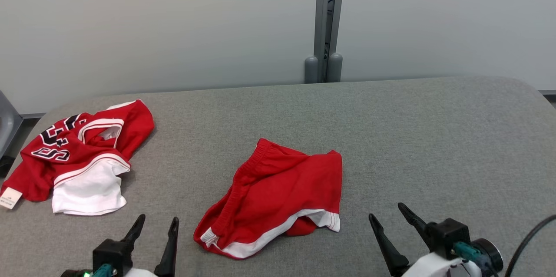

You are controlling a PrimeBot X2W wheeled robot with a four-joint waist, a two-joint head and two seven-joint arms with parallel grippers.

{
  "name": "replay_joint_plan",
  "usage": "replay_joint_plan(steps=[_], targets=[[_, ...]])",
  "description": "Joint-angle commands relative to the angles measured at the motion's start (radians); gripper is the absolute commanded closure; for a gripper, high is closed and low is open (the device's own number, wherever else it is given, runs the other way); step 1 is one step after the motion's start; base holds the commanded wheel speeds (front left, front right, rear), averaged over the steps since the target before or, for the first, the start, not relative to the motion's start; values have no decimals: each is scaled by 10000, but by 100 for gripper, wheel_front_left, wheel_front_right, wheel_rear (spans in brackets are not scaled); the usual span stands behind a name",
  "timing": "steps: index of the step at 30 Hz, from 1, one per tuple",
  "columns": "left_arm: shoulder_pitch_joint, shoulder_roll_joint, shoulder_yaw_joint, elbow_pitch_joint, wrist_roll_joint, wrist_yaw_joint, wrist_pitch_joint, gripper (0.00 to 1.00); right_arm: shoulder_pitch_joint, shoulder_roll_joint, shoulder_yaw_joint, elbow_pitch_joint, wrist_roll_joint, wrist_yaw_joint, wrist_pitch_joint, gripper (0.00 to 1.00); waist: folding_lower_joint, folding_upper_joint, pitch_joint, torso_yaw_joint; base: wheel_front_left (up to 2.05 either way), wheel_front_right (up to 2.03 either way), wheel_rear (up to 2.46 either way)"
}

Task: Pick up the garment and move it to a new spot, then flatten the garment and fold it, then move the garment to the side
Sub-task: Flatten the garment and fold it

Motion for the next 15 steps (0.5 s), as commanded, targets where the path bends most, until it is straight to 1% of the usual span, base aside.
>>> replay_joint_plan(steps=[1,2,5,8,9,11,15], targets=[[-200,111,-101,-135,50,-97,537,0,-153,-221,140,-115,364,-2,548,0,0,0,10,-1,0,0,0],[-254,170,-171,-247,14,-113,1048,0,-206,-340,363,-190,650,0,1057,0,0,0,24,6,0,0,0],[-271,298,-456,-782,-224,-357,2582,0,-343,-664,851,-467,1417,0,2448,0,0,0,108,19,0,0,0],[-234,405,-783,-1408,-481,-585,3821,0,-343,-893,1331,-669,1948,0,3357,0,0,0,237,73,0,0,0],[-217,486,-877,-1614,-515,-634,4154,0,-357,-921,1396,-706,2027,0,3517,0,0,0,291,76,0,0,0],[-188,465,-1049,-2007,-713,-720,4667,0,-450,-924,1501,-752,2087,0,3635,0,0,0,398,87,0,0,0],[-201,685,-1383,-2420,-934,-865,5456,0,-581,-703,1480,-566,1940,0,3577,0,0,0,627,111,0,0,0]])
